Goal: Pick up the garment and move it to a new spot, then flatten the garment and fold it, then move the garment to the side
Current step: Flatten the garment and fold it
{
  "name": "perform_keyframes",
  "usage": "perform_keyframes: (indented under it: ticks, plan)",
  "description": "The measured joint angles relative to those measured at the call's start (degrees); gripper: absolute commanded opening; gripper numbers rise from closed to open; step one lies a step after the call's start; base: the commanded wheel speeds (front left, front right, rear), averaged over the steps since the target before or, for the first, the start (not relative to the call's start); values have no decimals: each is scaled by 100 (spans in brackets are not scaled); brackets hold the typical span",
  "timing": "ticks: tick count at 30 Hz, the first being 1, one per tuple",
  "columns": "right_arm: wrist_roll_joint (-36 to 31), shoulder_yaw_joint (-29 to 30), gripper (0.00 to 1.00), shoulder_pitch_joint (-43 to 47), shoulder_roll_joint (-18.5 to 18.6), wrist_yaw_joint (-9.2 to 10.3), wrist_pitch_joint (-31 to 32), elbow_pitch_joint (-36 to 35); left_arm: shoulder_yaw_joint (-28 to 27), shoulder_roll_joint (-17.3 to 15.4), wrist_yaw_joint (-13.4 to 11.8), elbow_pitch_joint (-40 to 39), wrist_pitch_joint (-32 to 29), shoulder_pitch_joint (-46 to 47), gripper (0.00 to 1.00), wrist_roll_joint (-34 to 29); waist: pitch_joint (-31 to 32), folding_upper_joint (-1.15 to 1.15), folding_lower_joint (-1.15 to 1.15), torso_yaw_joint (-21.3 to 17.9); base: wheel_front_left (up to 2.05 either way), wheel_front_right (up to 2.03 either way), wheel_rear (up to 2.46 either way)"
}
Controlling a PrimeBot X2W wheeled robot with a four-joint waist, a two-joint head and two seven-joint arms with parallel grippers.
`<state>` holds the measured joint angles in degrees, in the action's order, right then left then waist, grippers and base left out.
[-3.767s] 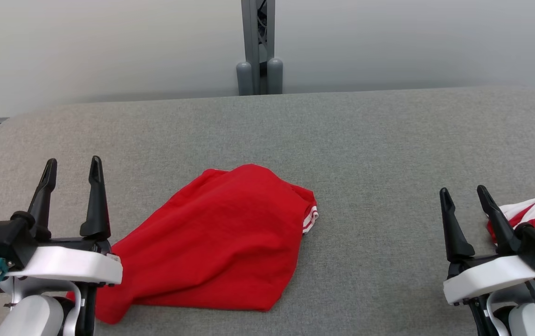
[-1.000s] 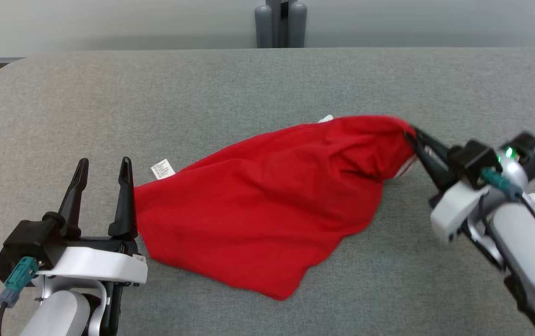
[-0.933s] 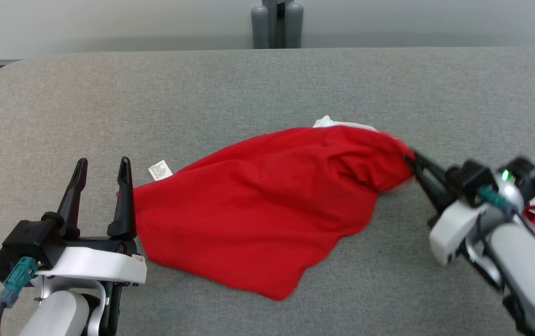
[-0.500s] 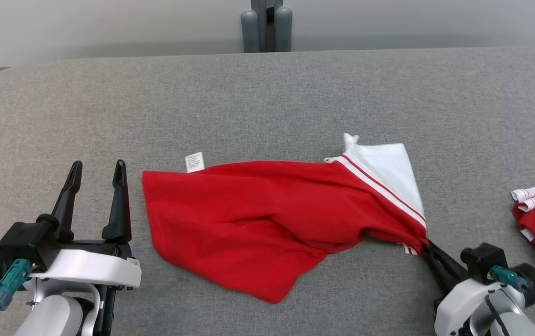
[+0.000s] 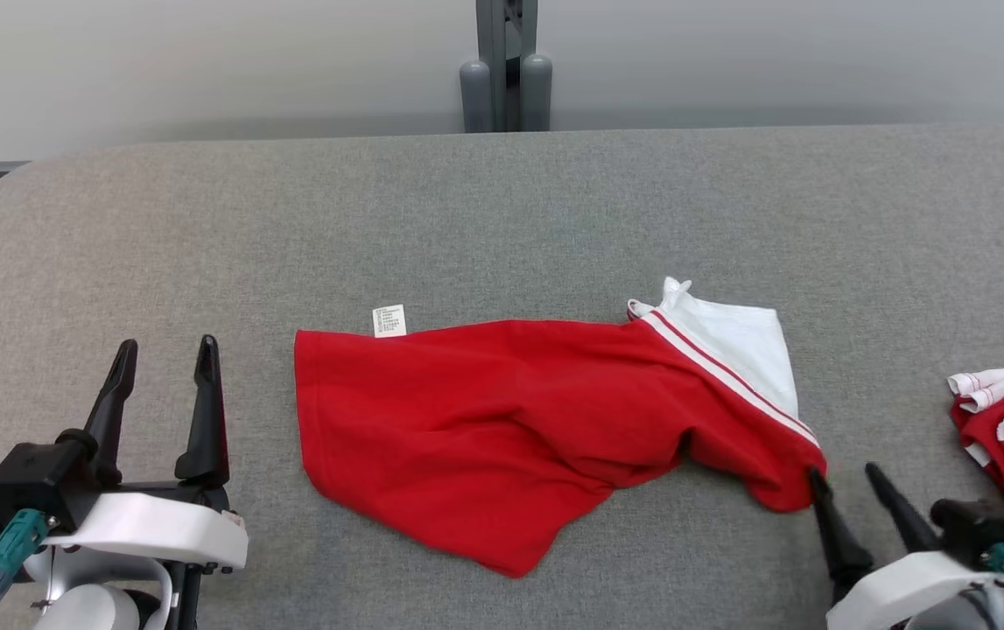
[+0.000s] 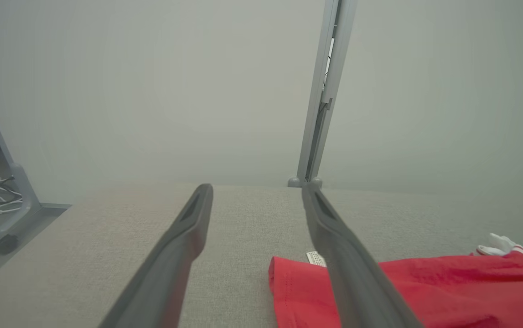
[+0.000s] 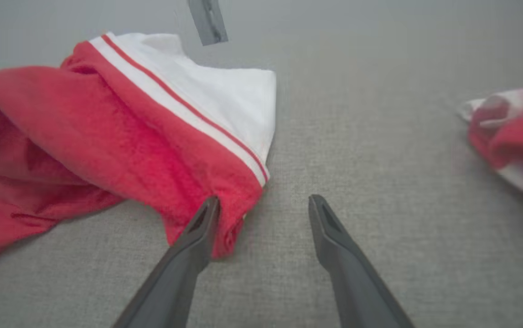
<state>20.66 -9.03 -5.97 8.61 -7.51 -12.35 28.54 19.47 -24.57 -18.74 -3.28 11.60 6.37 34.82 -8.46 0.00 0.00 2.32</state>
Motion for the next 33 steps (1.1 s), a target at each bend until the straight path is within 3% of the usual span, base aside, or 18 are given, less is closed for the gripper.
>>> perform_keyframes:
  ticks: [8,15,33]
  plan:
    - [-488,1065,100,6,-246,1,14,-1408,-104,-149,-127,-85,-46,-182,100,11,278,0,0,-112,0,0,0]
    - [-973,1082,100,-26,-390,1,476,-2323,-81,-227,-149,-67,-47,-246,100,-27,496,0,0,-123,0,0,0]
    - [-1099,1089,100,771,-566,1,934,-2888,20,-259,-296,-1,-83,-734,100,-35,825,0,0,-64,0,0,0]
